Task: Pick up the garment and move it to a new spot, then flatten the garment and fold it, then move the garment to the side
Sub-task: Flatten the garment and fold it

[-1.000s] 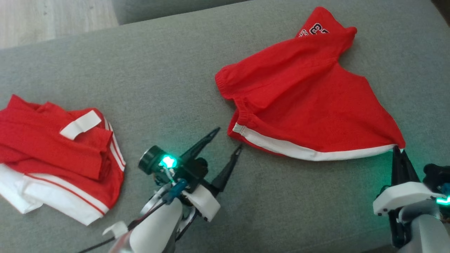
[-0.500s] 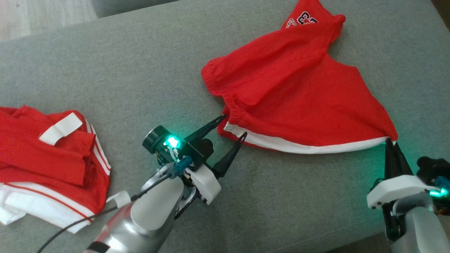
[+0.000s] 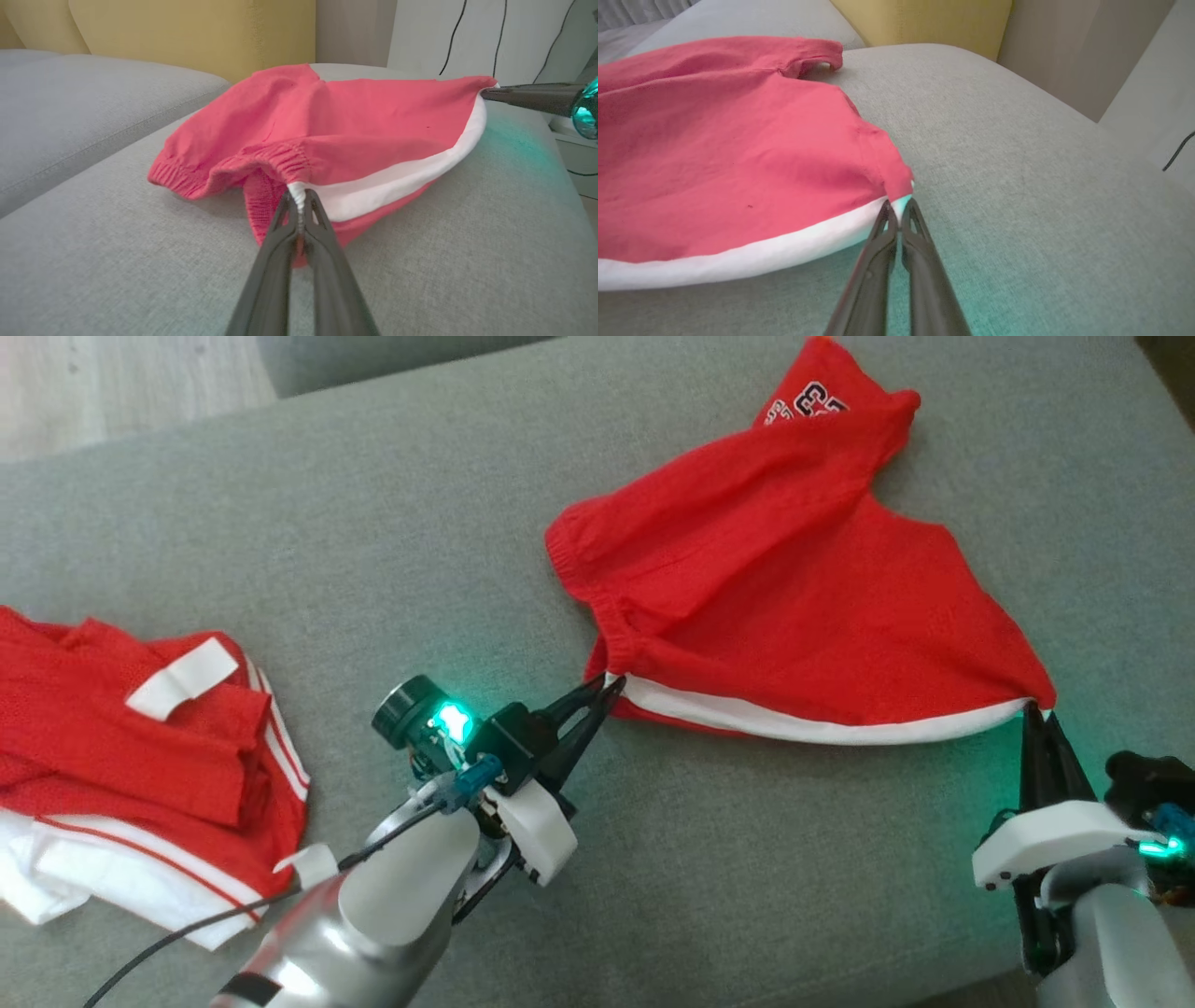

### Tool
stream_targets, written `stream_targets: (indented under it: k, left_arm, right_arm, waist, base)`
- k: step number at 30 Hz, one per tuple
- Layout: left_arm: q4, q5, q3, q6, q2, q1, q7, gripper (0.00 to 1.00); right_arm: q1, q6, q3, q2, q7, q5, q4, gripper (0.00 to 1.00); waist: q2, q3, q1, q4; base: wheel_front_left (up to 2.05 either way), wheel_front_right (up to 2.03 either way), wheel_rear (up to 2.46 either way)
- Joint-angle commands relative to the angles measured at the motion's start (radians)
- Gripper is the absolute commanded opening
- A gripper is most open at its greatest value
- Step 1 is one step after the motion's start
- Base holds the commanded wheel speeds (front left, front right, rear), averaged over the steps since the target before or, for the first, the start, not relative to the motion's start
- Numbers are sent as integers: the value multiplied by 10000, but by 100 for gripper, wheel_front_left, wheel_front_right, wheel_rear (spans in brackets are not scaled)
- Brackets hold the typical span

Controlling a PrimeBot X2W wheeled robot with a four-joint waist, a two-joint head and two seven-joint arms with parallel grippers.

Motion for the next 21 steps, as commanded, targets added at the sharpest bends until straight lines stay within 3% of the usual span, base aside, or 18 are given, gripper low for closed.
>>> stream_targets:
  k: [1,6,11,16,21]
  left_arm:
    - [-389,-75,341,185,219,-285,-183,0]
    - [-967,-116,644,529,574,-243,-283,0]
    - [-1558,-600,1155,524,794,-457,-217,0]
    - [-2299,-1029,1782,484,1166,-1369,299,0]
    - [-2535,-1506,2545,580,1450,-2498,921,0]
  right_arm:
    - [-301,-7,308,-72,-75,-107,-456,0]
    - [-643,-7,439,-72,202,163,-1340,0]
    - [-1247,-7,940,-72,962,879,-2362,0]
    - [-2685,-7,1165,-177,1869,1421,-3488,0]
    - [-4357,-7,1439,-485,2252,1846,-3577,0]
  waist:
    - [0,-226,0,93]
    - [0,-652,0,255]
    - [0,-964,0,378]
    - [0,-1348,0,505]
    - [0,-1829,0,617]
  base:
    - [0,0,0]
    - [0,0,0]
    - [0,0,0]
    - [0,0,0]
    - [0,0,0]
